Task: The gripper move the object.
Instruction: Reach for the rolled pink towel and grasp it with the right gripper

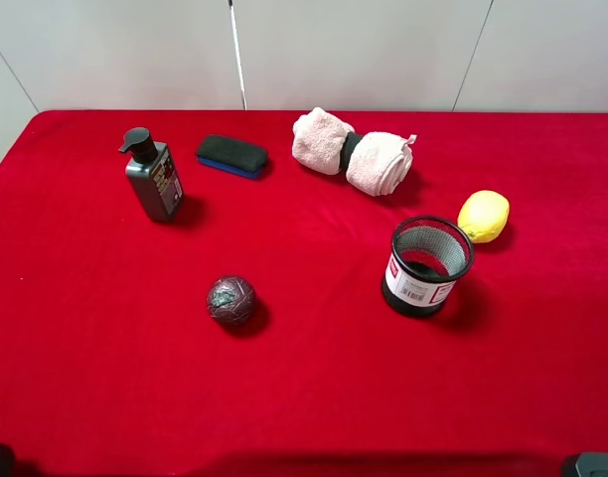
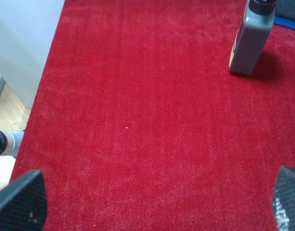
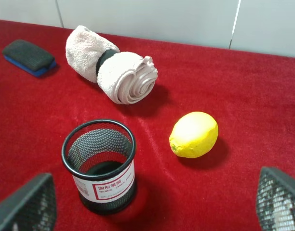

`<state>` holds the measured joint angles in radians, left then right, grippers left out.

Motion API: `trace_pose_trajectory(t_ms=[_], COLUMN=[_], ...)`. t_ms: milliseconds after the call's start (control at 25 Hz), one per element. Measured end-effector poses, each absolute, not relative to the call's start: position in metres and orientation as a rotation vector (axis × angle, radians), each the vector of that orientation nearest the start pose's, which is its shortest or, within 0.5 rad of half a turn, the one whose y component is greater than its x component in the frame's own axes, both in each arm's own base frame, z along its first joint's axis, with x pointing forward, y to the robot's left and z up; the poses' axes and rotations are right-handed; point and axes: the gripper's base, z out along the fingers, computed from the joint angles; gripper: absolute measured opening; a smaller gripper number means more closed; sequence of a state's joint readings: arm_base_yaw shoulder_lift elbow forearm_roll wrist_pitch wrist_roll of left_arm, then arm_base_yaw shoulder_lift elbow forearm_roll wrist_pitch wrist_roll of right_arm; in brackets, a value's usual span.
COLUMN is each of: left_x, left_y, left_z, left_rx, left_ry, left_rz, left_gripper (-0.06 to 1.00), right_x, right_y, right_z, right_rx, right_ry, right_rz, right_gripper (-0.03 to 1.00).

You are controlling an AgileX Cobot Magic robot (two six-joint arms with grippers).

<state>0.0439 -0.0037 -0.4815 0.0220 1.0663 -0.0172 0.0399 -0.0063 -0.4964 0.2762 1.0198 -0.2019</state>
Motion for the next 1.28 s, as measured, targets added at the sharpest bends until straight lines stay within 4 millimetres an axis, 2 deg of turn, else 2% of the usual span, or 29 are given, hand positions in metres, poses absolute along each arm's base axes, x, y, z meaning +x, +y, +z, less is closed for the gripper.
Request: trace_pose_trajectory(t_ms=[1280], left_x=[-0.0037], left_y=[0.0016], left_z=[0.2717], left_rx=[-0.064], left_ry=[2.064], left_rz=[0.043], left_gripper=[0.92], right_x=[-0.0063], right_y=[0.0209], right_z=[0.2820], right_rx=[-0.245], right_ry=[1.963], right_rz=[0.222], right_gripper=[0.63])
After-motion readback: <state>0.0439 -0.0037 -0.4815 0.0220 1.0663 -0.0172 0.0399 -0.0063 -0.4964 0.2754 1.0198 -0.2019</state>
